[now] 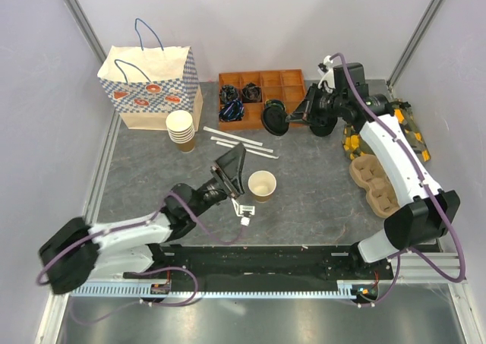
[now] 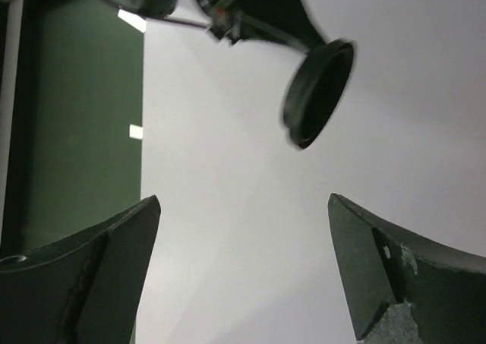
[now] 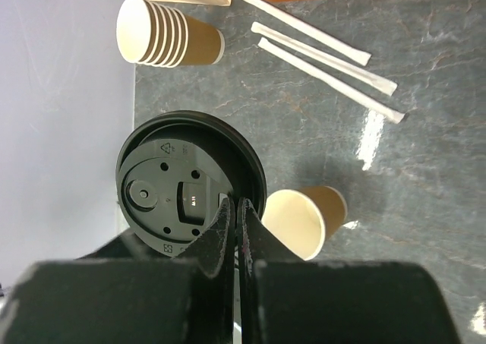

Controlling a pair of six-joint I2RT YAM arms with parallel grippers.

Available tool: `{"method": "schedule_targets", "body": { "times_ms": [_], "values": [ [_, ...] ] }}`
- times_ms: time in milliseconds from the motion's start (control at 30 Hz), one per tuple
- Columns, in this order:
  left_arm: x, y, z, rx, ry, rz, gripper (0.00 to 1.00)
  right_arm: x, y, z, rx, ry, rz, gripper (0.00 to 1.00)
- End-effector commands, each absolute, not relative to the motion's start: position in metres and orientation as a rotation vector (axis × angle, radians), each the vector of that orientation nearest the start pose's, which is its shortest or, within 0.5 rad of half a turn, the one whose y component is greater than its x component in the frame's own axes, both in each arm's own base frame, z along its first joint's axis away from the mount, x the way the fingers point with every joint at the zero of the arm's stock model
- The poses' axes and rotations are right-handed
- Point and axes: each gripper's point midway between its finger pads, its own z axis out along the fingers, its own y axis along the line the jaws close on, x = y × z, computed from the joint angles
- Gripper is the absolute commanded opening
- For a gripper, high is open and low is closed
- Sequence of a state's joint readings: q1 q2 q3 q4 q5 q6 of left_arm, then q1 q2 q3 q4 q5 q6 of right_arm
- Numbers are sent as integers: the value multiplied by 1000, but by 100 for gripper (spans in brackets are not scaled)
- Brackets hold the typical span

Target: Pack the takeout coffee

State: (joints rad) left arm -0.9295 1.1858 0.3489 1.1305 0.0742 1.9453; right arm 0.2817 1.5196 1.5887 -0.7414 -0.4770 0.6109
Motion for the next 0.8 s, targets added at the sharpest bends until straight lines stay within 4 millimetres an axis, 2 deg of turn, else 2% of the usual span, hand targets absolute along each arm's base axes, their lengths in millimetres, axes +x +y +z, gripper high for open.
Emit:
{"method": "schedule_targets", "body": {
  "times_ms": [0, 33, 67, 100, 167, 200, 267, 300, 333, 367, 400, 433, 467, 500, 533, 600, 633, 667, 700, 733, 767],
  "values": [
    [226, -236, 347, 1217, 573, 423, 100, 343, 207, 310, -76, 2294, 994, 0],
    [223, -233, 329, 1374, 732, 303, 100, 342, 205, 308, -145, 2285, 951, 0],
    [219, -228, 333, 1346, 817, 225, 100, 338, 205, 308, -190, 2277, 933, 0],
    [215, -223, 328, 1259, 1000, 79, 100, 333, 205, 305, -231, 2285, 913, 0],
    [208, -209, 338, 1172, 1234, -59, 100, 323, 208, 300, -373, 2266, 864, 0],
    [205, -205, 331, 1052, 1412, -208, 100, 318, 209, 296, -423, 2269, 845, 0],
    [195, -193, 336, 953, 1547, -396, 100, 310, 216, 284, -555, 2267, 801, 0],
    [196, -185, 333, 795, 1671, -525, 100, 306, 218, 280, -597, 2272, 791, 0],
    [193, -182, 333, 738, 1728, -592, 100, 299, 227, 275, -662, 2274, 794, 0],
    [177, -185, 321, 732, 1815, -721, 100, 298, 229, 265, -731, 2277, 757, 0],
    [177, -179, 317, 596, 1895, -806, 100, 290, 240, 261, -785, 2275, 763, 0],
    [167, -179, 311, 575, 1921, -883, 100, 287, 243, 253, -856, 2268, 739, 0],
    [150, -187, 313, 611, 1912, -1018, 100, 285, 245, 247, -922, 2252, 690, 0],
    [149, -187, 311, 549, 1936, -1075, 100, 275, 257, 243, -1002, 2234, 682, 0],
    [147, -188, 300, 533, 1963, -1117, 100, 270, 261, 233, -1049, 2238, 663, 0],
    [147, -191, 300, 484, 1960, -1197, 100, 258, 273, 222, -1159, 2219, 614, 0],
    [148, -192, 286, 451, 1998, -1235, 100, 255, 277, 213, -1198, 2227, 601, 0],
    [143, -195, 284, 453, 1998, -1300, 100, 252, 280, 207, -1230, 2236, 579, 0],
    [149, -194, 284, 380, 1995, -1341, 100, 249, 284, 202, -1280, 2227, 546, 0],
    [150, -193, 266, 329, 2032, -1375, 99, 250, 290, 197, -1303, 2234, 538, 0],
    [150, -192, 261, 298, 2037, -1396, 98, 250, 291, 195, -1315, 2240, 520, 0]
  ]
}}
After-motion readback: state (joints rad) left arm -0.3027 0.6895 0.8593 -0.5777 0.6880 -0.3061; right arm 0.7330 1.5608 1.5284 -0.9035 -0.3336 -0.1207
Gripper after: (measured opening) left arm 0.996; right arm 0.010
